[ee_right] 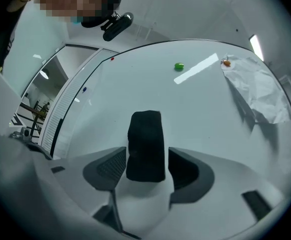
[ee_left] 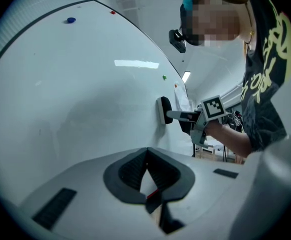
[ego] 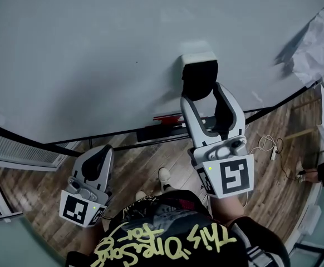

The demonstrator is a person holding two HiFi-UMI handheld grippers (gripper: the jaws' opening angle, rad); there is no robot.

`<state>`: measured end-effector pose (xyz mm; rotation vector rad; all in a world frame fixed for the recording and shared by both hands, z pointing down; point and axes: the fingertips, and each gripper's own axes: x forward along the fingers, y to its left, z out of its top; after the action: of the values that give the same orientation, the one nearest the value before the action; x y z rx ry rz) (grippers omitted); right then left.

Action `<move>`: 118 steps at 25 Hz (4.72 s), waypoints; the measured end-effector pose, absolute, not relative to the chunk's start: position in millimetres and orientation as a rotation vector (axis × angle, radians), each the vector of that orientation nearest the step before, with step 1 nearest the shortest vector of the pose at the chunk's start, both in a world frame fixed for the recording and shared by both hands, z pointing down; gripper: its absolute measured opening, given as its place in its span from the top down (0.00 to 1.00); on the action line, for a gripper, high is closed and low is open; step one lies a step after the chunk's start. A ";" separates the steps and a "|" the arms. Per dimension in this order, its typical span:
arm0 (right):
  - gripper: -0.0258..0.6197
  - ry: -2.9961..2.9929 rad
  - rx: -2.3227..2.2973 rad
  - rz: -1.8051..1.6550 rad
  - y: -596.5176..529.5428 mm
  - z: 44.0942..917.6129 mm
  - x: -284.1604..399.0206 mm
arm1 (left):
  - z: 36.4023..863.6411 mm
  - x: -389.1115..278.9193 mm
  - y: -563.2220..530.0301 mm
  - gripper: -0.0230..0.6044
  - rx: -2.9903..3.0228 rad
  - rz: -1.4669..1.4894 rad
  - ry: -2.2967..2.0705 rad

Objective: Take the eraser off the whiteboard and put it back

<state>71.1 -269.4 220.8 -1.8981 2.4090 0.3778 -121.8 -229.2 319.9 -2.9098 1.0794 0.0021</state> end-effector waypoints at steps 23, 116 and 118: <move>0.55 2.219 -2.085 0.405 -292.6 223.2 74.6 | 319.7 -156.3 -225.2 0.95 -2.872 -0.003 1.183; 0.55 2.129 -2.092 0.382 -129.8 227.5 71.1 | 317.5 -178.0 -138.5 0.95 -2.884 -0.005 0.995; 0.55 2.137 -2.087 0.385 -131.4 227.4 71.0 | 317.4 -176.9 -138.3 0.95 -2.882 -0.006 0.998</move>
<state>71.0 -131.4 227.4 -2.0865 2.1367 0.3847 -176.9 -138.3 317.4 -2.8815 0.9977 -0.0060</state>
